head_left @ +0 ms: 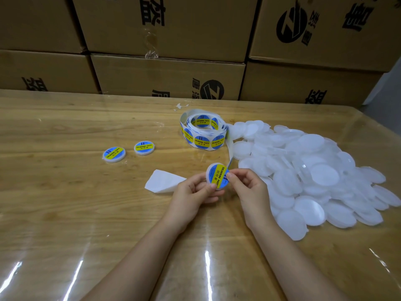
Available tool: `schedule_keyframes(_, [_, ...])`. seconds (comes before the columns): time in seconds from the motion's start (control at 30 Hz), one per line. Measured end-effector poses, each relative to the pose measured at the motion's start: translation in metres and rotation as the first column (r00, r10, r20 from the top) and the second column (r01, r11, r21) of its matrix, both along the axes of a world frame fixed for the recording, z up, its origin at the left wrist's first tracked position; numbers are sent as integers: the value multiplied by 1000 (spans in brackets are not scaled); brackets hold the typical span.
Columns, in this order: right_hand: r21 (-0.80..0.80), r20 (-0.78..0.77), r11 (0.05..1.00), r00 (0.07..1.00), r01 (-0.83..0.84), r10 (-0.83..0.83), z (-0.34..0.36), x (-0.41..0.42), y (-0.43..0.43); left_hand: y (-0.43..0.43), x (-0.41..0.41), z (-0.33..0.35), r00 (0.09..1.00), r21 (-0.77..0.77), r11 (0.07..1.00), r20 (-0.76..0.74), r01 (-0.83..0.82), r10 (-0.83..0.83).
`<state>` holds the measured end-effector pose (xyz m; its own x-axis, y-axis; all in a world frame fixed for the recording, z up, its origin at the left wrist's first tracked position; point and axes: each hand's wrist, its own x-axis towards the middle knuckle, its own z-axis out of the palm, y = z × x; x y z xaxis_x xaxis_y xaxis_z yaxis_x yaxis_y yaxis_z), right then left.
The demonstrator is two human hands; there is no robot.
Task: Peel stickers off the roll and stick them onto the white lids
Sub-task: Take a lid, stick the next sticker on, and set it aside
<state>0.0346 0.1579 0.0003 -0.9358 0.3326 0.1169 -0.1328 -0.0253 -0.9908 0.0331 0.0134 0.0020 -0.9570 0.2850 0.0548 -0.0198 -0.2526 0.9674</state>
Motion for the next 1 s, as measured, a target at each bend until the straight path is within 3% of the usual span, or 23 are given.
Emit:
schedule_keyframes(0.77, [182, -32, 982, 998, 50, -45, -3, 0, -3, 3, 7, 0, 984, -171, 983, -172, -64, 34])
schedule_keyframes(1.0, [239, -54, 969, 997, 60, -48, -3, 2, -4, 3, 8, 1, 989, -149, 988, -148, -40, 18])
